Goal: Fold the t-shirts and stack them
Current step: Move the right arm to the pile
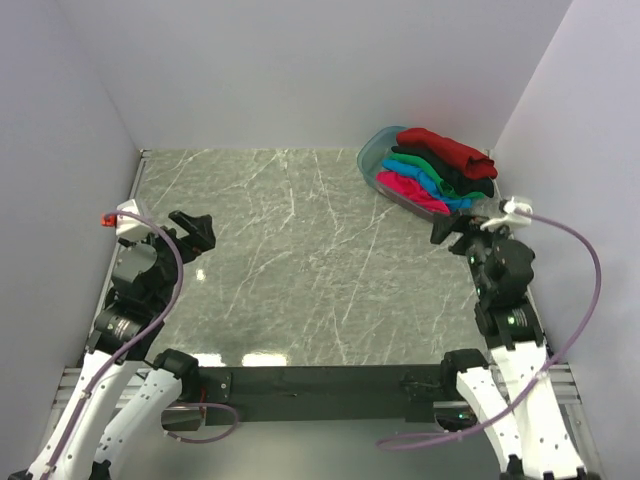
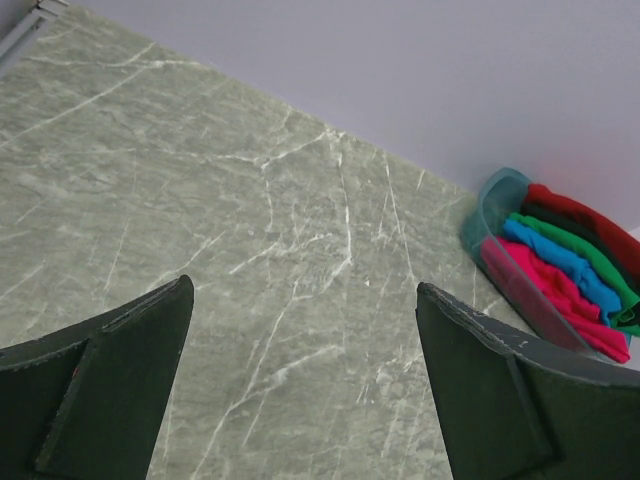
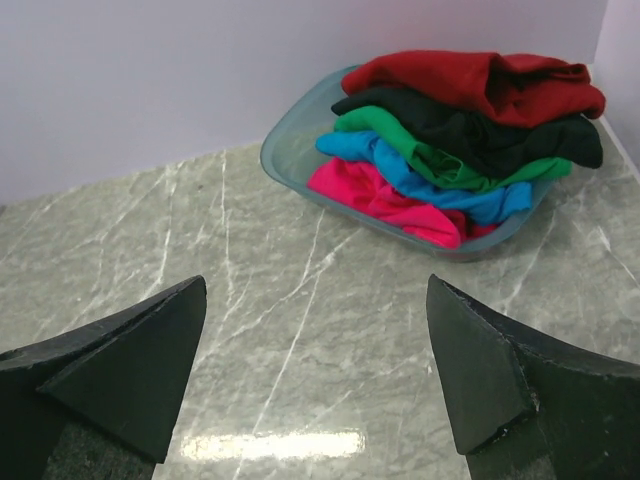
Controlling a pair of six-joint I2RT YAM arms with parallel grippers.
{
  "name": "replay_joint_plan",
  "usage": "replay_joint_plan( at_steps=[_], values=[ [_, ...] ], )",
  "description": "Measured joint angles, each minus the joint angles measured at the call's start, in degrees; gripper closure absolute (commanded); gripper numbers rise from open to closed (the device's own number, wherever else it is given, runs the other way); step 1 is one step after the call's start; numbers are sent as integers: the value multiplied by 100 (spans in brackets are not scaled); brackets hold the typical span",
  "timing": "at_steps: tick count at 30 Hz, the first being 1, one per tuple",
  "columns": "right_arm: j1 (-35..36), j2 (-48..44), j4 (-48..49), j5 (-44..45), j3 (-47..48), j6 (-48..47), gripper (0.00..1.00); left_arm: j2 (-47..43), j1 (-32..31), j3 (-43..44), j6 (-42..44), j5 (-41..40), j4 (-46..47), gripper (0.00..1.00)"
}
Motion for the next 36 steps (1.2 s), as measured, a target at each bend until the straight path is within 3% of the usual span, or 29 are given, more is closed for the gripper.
replay_joint_plan(
  at_steps=[9, 16, 24, 36],
  values=[
    [225, 2699, -170, 229, 2149, -46, 3, 133, 0, 0, -7, 72, -2, 1],
    [114, 4988, -697, 791, 4363, 2, 4, 151, 0, 0, -9, 79, -22, 1],
    [-546, 6067, -1134, 802, 4623, 275, 6, 170, 0, 2, -9, 94, -92, 1],
    [-1113, 6784, -1060, 754, 4966, 358, 9, 122, 0, 2, -9, 127, -138, 1]
  ],
)
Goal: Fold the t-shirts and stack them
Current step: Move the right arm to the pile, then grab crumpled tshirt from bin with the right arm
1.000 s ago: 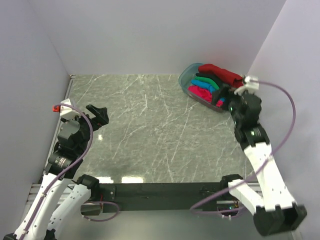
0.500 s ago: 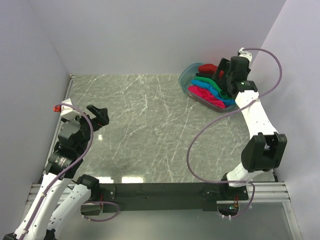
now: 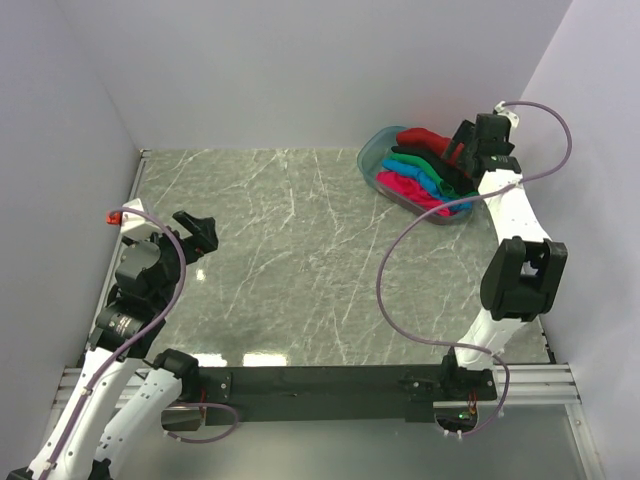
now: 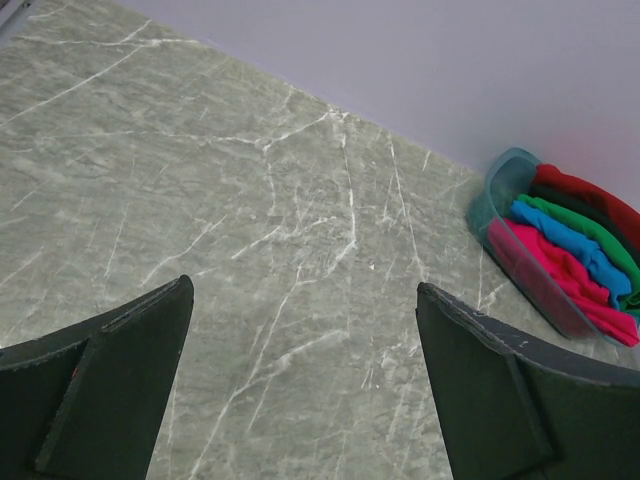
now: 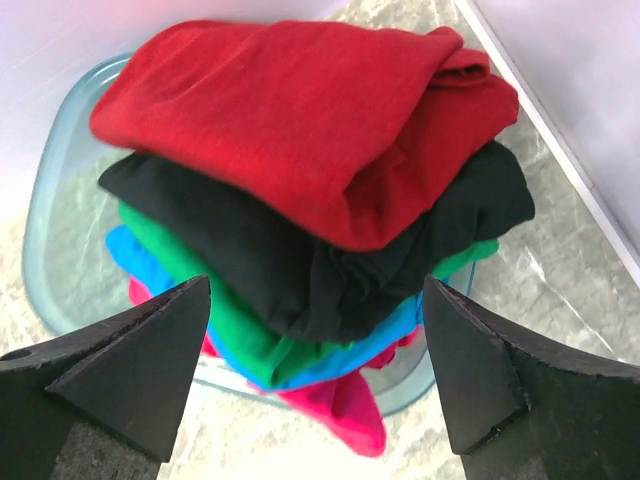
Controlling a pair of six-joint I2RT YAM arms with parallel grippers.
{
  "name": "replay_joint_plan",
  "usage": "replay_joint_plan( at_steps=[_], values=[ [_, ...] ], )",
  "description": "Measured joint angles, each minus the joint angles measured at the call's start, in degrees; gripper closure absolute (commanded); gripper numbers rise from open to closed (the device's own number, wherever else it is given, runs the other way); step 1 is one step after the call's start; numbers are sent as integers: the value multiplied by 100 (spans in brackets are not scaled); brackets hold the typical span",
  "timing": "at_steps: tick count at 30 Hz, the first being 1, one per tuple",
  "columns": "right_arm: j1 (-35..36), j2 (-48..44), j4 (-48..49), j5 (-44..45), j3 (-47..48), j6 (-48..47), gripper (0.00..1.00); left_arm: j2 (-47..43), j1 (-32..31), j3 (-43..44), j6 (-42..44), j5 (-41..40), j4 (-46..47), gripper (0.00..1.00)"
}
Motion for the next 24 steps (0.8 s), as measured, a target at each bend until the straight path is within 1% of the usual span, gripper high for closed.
replay_joint_plan(
  at_steps=[3, 6, 8, 9, 11, 12, 13, 14, 15, 19, 21, 24],
  values=[
    [-94, 181, 157, -61, 37, 7, 10, -7, 0, 0, 0, -2, 0, 1],
    [-144, 428, 236, -127, 120, 9, 14, -24, 0, 0, 0, -2, 0, 1],
    [-168, 597, 306, -192, 214, 15, 23, -26, 0, -2, 0, -4, 0, 1],
    [-177, 693, 352, -249, 264, 26, 32, -26, 0, -2, 0, -7, 0, 1],
    [-181, 852, 409, -376, 369, 37, 44, -26, 0, -2, 0, -7, 0, 1],
    [-181, 933, 417, -455, 442, 46, 68, -26, 0, 0, 0, -7, 0, 2],
    [-190, 1010, 422, -529, 533, 26, 81, -26, 0, 0, 0, -7, 0, 1],
    [-197, 1095, 437, -605, 640, 13, 92, -26, 0, 0, 0, -7, 0, 1],
    [-197, 1150, 457, -669, 721, 22, 100, -26, 0, -2, 0, -7, 0, 2],
    [-195, 1023, 695, -793, 608, 72, 100, -26, 0, -2, 0, -7, 0, 1],
    [-175, 704, 914, -800, 284, 72, 100, -24, 0, -2, 0, -7, 2, 1],
    [-55, -66, 1255, -708, -337, 35, 100, -15, 0, 0, 0, -4, 9, 2]
  ],
)
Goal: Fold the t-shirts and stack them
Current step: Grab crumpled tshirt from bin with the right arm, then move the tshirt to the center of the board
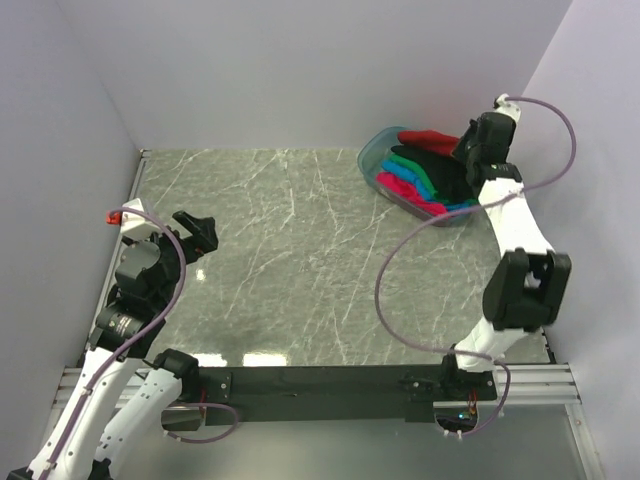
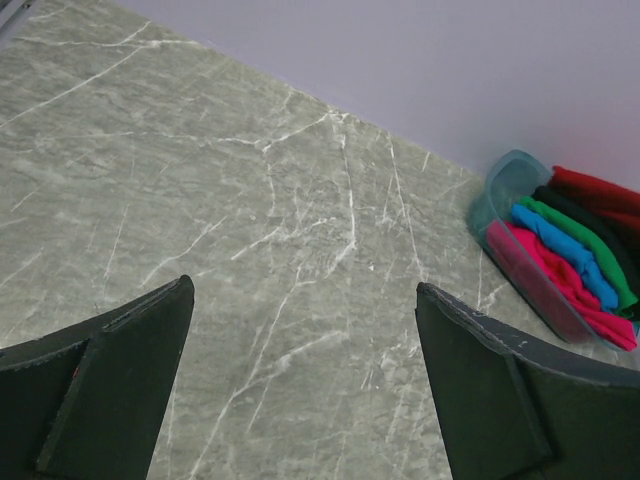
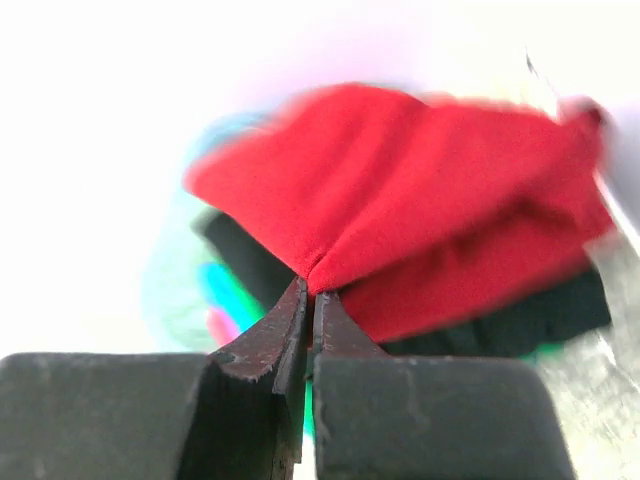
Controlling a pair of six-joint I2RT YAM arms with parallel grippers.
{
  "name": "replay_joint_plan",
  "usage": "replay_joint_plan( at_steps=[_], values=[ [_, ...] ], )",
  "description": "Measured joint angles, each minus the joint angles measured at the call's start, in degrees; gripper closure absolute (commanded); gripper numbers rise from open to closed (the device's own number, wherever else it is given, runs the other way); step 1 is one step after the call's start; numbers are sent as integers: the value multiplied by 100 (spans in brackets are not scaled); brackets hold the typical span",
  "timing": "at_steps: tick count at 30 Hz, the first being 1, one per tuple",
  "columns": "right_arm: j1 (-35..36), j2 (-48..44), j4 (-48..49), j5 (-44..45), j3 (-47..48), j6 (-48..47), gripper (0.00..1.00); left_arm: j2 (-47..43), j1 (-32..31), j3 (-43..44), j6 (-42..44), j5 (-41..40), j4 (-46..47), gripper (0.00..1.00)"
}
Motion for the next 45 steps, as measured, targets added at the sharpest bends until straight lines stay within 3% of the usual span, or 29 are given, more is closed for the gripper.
replay_joint_plan(
  at_steps=[9, 19, 22, 23, 26, 30, 35, 45],
  values=[
    [1108, -2234, 879, 63, -33, -520, 100, 133, 0, -2, -2, 4, 9, 2],
    [2417, -3062, 699, -730, -31, -562, 100, 68, 0, -2, -2, 59, 50, 3],
    [3049, -3036, 411, -903, -177, -450, 70, 98, 0, -4, -2, 107, 48, 5],
    [3215, -2990, 297, -918, -221, -376, 44, 116, 0, -2, -2, 118, 50, 6],
    [3383, -2804, 17, -730, -339, -192, 29, 227, -2, -31, -2, 262, 164, 12],
    [3373, -2597, -184, -201, -933, 48, 25, 627, -203, -92, 2, 553, 433, 15],
    [3611, -2841, -243, 229, -2603, 442, 23, 1484, -1268, -376, -7, 511, 922, 14],
    [4113, -2918, -525, 944, -4052, 922, 23, 3342, -2621, -461, -122, 590, 2271, 13]
  ],
)
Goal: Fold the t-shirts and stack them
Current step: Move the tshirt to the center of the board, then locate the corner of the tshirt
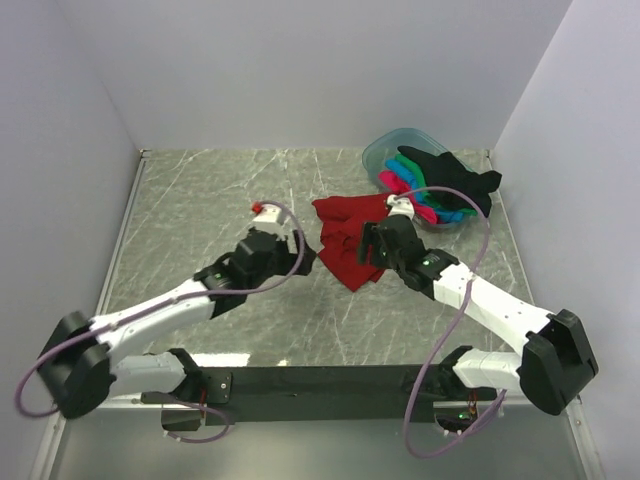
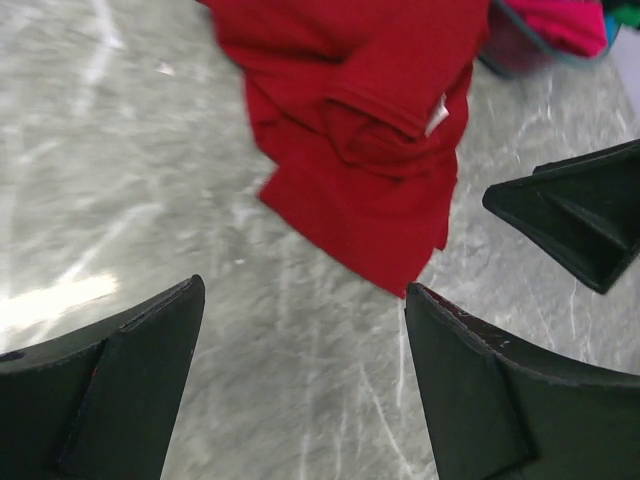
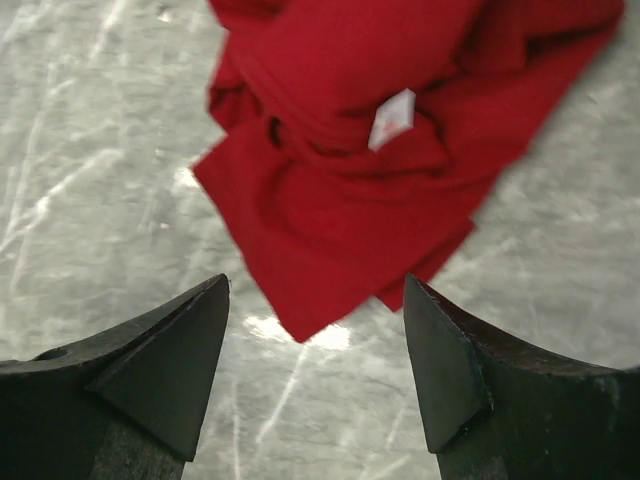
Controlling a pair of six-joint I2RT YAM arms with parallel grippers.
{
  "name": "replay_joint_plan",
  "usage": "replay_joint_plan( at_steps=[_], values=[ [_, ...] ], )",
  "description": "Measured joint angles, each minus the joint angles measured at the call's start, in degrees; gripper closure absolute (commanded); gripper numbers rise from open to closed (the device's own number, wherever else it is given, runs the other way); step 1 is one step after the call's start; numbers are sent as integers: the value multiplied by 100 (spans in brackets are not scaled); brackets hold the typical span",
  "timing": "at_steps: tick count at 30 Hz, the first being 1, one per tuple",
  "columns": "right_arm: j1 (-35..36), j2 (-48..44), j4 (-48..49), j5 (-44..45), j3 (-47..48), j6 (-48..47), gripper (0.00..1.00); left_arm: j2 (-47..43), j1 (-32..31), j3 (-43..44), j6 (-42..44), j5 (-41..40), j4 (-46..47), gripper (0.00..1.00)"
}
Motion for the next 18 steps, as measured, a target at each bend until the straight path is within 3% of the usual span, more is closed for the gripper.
replay_joint_plan(
  at_steps=[8, 15, 18],
  values=[
    [-35, -439, -11, 310, -199, 186, 23, 1779, -160, 852, 7, 278, 874, 21],
    [-87, -743, 31, 343, -476, 251, 23, 3088, -181, 1823, 72, 586, 1259, 39],
    [-114, -949, -31, 352, -516, 249, 23, 3508, -181, 2111, 101, 654, 1283, 41]
  ],
)
